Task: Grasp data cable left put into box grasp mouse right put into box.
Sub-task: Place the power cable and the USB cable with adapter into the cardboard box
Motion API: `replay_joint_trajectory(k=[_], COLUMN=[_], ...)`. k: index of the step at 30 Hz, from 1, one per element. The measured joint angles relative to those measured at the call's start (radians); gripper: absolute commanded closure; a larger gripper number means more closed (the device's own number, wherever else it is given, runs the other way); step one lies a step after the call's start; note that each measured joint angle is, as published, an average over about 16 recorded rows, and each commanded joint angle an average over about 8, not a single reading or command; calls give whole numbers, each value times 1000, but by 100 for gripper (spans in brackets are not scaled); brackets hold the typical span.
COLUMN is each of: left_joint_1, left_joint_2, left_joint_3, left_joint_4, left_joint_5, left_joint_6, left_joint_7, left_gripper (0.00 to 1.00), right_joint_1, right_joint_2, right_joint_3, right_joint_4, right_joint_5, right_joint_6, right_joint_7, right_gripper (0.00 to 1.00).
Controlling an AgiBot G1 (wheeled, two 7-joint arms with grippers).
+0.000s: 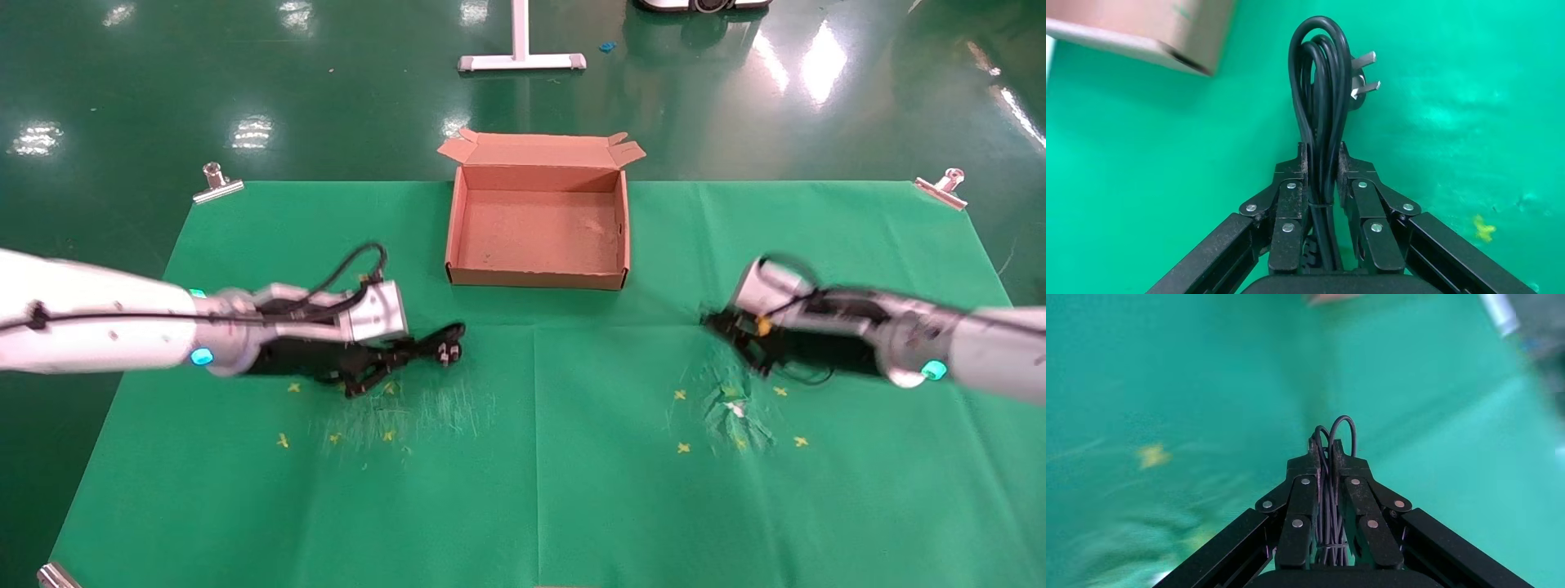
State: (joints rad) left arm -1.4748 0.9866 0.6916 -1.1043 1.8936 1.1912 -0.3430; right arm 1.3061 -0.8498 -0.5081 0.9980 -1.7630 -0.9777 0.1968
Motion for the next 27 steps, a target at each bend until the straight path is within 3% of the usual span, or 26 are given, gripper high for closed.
replay_joint_trajectory(k=[8, 18, 27], left_joint_1=[-86, -167, -182], left_joint_2=[82, 308, 386], left_joint_3=[-13, 36, 137], left_joint_4=[74, 409, 550], left_joint_5=[-19, -1, -144], left_joint_6=[-44, -275, -401], left_joint_7=[91, 353, 495], left_gripper=[100, 100, 100], right_joint_1=[53, 81, 60], right_joint_2=[59, 157, 237], right_joint_3=[54, 118, 157], right_joint_4=[77, 182, 272], right_joint_5=[32, 69, 86], right_joint_6=[20, 33, 42], right_joint_7=[11, 47, 96], right_gripper=[100, 100, 100])
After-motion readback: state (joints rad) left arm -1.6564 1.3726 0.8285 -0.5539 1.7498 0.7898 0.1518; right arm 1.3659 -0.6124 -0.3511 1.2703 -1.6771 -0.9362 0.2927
